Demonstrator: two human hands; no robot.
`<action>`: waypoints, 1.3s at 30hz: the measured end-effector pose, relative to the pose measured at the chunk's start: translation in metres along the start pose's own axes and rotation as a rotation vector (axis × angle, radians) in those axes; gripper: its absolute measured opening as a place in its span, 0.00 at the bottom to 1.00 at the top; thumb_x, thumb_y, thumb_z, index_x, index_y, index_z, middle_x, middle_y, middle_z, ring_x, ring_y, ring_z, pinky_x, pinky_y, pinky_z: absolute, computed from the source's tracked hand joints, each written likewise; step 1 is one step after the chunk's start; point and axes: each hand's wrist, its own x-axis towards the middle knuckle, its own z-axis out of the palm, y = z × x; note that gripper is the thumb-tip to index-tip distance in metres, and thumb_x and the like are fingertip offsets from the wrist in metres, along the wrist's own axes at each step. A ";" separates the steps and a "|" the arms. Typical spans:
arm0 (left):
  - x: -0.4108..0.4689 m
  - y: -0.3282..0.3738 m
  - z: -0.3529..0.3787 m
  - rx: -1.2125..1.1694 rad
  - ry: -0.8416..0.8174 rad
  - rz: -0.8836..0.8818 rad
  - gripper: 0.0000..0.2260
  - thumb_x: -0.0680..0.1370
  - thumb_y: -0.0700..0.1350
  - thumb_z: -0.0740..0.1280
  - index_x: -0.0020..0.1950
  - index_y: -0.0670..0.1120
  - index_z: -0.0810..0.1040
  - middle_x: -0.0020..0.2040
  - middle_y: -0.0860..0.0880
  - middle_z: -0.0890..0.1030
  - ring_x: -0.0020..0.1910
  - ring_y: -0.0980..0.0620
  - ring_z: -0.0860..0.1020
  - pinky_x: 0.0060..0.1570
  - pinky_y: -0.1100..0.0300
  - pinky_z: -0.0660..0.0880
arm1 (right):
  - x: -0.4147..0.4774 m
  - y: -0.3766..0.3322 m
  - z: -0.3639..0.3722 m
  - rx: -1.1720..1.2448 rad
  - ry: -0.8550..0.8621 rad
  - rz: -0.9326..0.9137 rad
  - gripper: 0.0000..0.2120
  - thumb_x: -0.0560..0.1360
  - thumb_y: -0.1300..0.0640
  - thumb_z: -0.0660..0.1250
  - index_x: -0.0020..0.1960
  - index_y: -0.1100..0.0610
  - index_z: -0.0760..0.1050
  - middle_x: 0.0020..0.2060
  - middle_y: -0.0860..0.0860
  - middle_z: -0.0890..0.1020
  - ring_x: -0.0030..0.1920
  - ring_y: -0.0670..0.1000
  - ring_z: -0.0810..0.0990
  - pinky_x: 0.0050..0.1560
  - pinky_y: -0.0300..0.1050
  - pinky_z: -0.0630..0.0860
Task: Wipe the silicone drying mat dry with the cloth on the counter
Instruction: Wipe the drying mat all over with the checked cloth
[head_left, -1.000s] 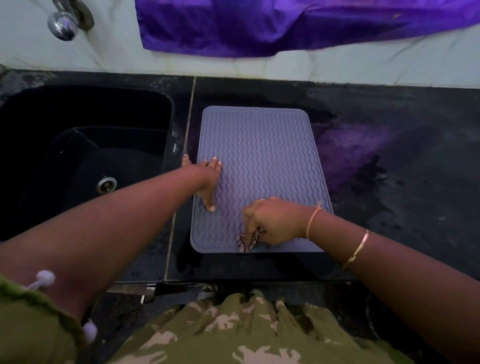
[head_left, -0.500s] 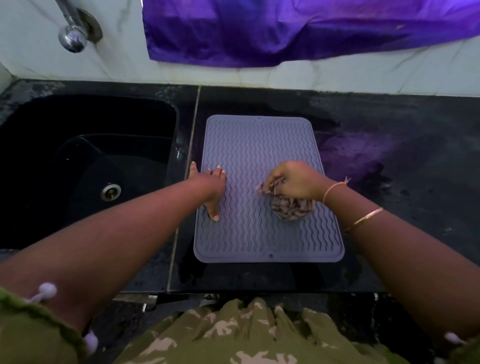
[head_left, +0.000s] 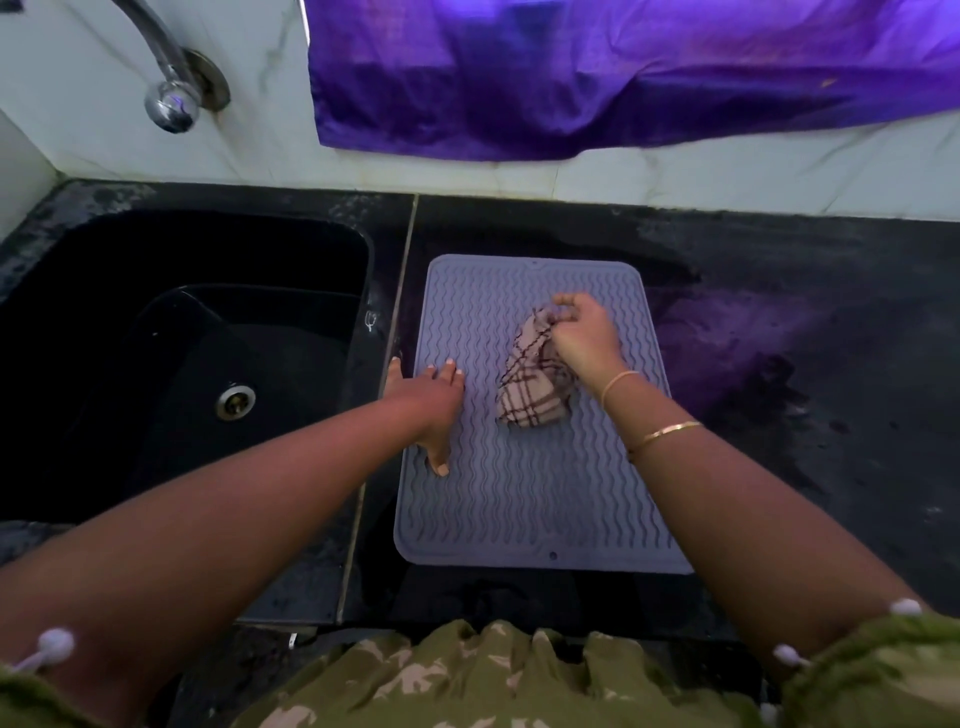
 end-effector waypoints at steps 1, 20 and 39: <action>0.000 -0.002 0.001 -0.003 0.006 0.005 0.58 0.64 0.60 0.76 0.77 0.44 0.38 0.78 0.46 0.40 0.77 0.47 0.44 0.70 0.37 0.42 | -0.001 0.004 0.002 -0.090 0.058 -0.076 0.14 0.75 0.61 0.61 0.60 0.55 0.73 0.59 0.56 0.76 0.55 0.53 0.76 0.57 0.48 0.73; 0.033 -0.033 -0.049 -0.136 0.195 0.028 0.29 0.68 0.53 0.75 0.66 0.49 0.70 0.61 0.49 0.75 0.60 0.47 0.74 0.55 0.52 0.72 | -0.006 0.009 0.013 -0.444 -0.015 -0.038 0.23 0.73 0.49 0.62 0.68 0.48 0.65 0.62 0.58 0.69 0.60 0.62 0.73 0.61 0.58 0.71; 0.072 -0.009 -0.074 0.198 -0.030 -0.029 0.55 0.65 0.57 0.77 0.77 0.41 0.45 0.78 0.42 0.46 0.76 0.41 0.54 0.73 0.45 0.54 | 0.103 -0.036 0.059 -0.923 -0.018 -0.296 0.24 0.74 0.49 0.63 0.67 0.57 0.67 0.63 0.60 0.66 0.61 0.63 0.68 0.58 0.56 0.70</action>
